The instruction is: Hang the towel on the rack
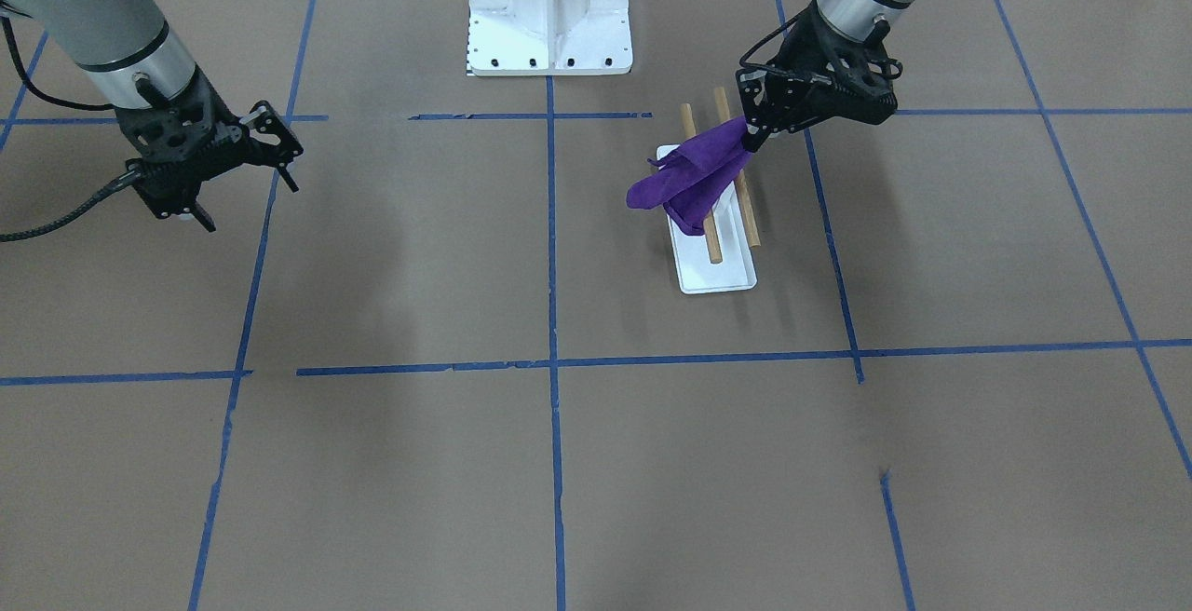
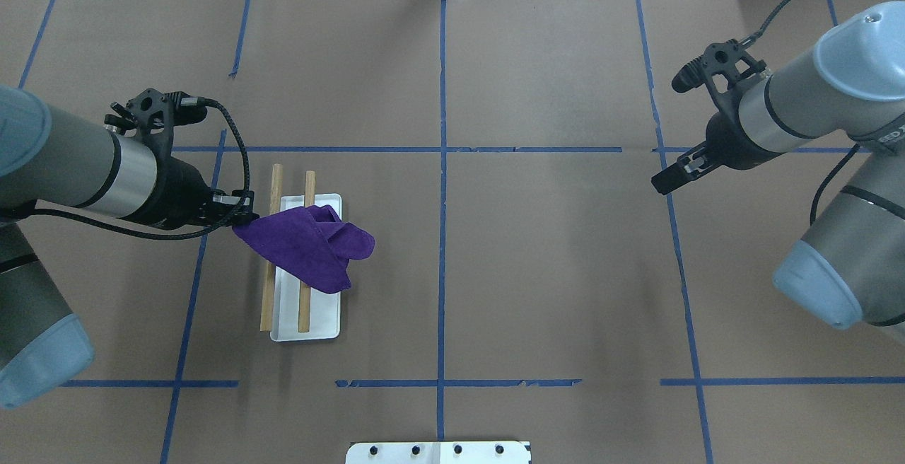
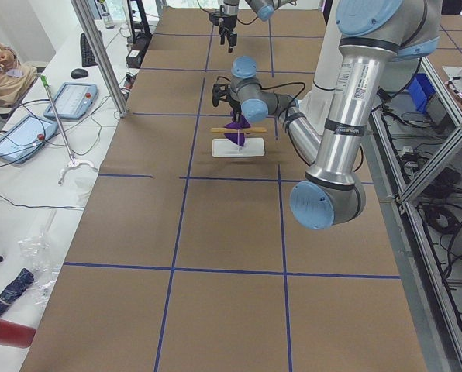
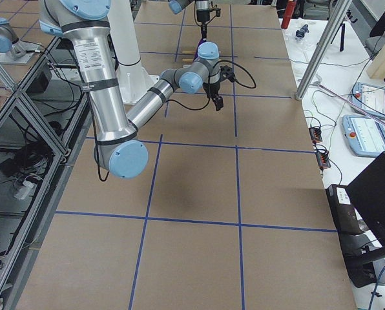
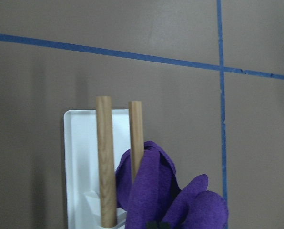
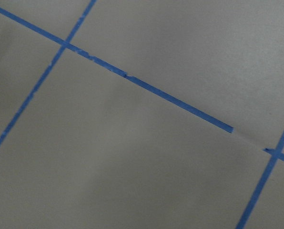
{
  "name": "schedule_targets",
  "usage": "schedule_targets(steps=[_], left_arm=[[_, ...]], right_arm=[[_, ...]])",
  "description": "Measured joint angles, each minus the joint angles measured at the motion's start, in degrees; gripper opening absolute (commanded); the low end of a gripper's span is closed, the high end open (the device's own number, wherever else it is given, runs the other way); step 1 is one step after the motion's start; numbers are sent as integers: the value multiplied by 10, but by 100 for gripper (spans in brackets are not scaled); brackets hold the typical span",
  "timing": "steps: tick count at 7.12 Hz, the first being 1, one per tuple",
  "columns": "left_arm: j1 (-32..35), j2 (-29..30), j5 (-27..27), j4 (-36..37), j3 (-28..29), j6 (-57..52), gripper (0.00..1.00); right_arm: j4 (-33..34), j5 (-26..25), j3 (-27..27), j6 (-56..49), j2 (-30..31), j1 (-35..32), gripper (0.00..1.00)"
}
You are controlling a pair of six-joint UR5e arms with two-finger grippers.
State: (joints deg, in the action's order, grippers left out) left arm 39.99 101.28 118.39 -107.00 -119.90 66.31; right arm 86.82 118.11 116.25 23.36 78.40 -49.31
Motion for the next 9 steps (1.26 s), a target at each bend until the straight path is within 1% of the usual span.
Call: schedule_targets(steps=[2, 4, 5, 6, 9], left_arm=[[2, -23, -2, 0, 4, -51, 0], [5, -31, -2, -1, 14, -81, 0], [6, -32, -3, -1, 18, -85, 6], [6, -32, -3, -1, 23, -88, 99], [9, -30, -3, -9, 46, -149, 100]], right_arm=[[0, 7, -9, -57, 25, -30, 100], [0, 16, -13, -74, 32, -42, 100], [0, 17, -13, -76, 32, -44, 100], [0, 18, -15, -77, 32, -46, 100], [6, 23, -25, -58, 39, -66, 100]])
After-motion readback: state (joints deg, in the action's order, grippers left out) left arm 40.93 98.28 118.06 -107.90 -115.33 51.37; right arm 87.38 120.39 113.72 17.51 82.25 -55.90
